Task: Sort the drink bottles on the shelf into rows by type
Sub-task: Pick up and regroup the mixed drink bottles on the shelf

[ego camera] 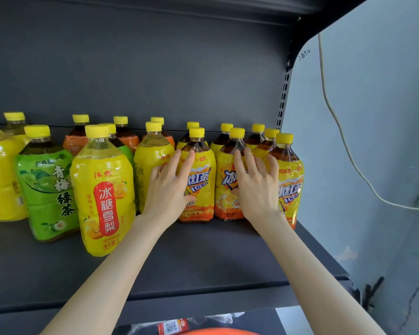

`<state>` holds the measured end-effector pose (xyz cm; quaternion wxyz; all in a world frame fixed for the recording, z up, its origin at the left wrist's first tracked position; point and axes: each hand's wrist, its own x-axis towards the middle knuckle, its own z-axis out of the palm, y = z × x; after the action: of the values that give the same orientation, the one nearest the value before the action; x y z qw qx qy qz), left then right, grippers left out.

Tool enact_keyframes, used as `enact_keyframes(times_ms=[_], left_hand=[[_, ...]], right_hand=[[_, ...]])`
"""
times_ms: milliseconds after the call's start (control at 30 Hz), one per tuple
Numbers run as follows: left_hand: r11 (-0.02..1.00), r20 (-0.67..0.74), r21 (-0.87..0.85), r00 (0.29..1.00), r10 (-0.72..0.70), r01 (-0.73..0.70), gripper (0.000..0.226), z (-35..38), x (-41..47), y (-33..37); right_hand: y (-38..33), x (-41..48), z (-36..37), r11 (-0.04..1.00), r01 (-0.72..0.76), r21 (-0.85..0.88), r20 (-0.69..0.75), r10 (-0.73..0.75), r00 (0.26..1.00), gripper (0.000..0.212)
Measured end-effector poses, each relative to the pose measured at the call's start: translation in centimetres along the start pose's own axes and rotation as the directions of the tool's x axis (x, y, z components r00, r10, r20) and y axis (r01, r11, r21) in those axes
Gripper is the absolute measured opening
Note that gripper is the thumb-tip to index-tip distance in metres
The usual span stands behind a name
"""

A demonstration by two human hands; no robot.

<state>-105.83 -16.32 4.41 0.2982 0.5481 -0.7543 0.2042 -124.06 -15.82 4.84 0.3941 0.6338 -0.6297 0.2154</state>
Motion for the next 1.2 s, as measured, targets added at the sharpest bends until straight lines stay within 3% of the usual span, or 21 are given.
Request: enact_keyframes(times_ms=[267,667,767,900,967,1033,1133,1200], left_hand=[[0.974,-0.088,0.222,0.993,0.074,-0.053,0.111,1.5,1.0,-0.9],[0.968,-0.045,0.25,0.999,0.026,-0.014,0.108,1.9,1.2,-0.2],[0.969,-0.07,0.247,0.997,0.016,0.002,0.099,2.0,0.5,0.0],[1.0,-0.211,0.007,0.977,0.009,-0.007,0.053,1.7,-0.3,1.8],[0.983,-0.24,-0.183,0.971,-0.021,-0.024,0.037,1.9,-0.5,3.9],[0.905,-0.18,-0.425,0.981,-0.074,-0.01,0.033,1.9,-0.5,5.8],[0.69,0.039,-0.719,0.997,-0.071,0.077,0.048,2.2,-0.6,8.7],[0.583,0.216,-0.793,0.976,-0.004,0.178,0.067,2.7,-0.6,10.0]], right_hand=[[-0.8,1.2,0.3,1.0,0.019,-0.003,0.073,-0.019,0.997,0.076],[-0.9,1.7,-0.6,0.993,0.116,-0.004,0.212,-0.112,0.971,0.07],[-0.7,0.9,-1.2,0.995,0.069,0.073,0.148,-0.08,0.986,0.072],[1.6,-1.7,-1.1,0.959,0.041,0.281,-0.213,0.021,0.977,0.042],[3.5,-3.2,-1.0,0.9,-0.026,0.435,-0.319,0.181,0.93,0.033],[5.1,-4.0,-1.1,0.795,-0.109,0.596,-0.262,0.321,0.91,0.047],[7.8,-4.1,-1.0,0.502,-0.315,0.806,0.151,0.34,0.928,0.084],[9.3,-3.4,-1.0,0.227,-0.47,0.853,0.413,0.255,0.874,0.101]])
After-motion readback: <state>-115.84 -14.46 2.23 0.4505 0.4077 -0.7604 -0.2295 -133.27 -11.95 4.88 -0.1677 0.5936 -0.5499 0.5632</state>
